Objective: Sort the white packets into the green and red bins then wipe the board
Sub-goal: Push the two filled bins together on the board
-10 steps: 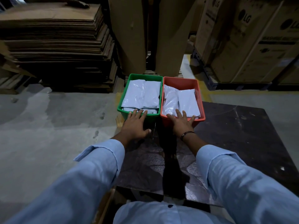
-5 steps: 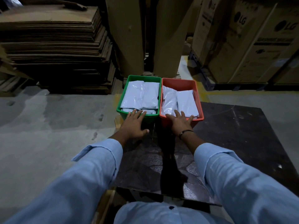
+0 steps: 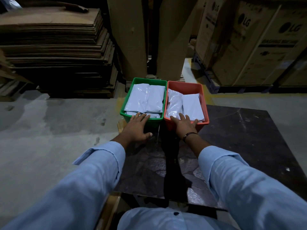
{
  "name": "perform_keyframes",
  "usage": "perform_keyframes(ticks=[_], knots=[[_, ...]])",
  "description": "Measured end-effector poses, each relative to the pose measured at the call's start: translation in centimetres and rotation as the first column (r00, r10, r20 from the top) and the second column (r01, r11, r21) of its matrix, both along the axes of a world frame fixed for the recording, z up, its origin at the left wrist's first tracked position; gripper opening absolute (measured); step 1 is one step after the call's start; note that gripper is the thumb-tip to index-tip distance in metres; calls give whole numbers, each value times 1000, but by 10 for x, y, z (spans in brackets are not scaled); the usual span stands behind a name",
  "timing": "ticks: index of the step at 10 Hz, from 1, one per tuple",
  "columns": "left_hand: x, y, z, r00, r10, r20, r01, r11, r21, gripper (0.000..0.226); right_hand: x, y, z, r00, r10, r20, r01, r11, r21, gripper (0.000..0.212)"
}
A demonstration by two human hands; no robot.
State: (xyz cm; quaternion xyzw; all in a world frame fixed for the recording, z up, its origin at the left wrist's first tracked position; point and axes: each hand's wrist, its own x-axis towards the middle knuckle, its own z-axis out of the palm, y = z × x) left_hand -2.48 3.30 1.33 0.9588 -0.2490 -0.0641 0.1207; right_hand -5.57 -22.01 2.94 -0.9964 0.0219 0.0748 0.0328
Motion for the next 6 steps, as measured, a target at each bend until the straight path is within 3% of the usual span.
perform_keyframes(ticks=[4,6], knots=[[-3,-3,6,1000,-4,10,4,1000,22,92,-5,6,-2,1000,28,11,-28,1000,-11,72],[-7,-15,16,994,-72,86,72,997,1,90,-6,13,0,996,8,93,-10,1000,19,63]])
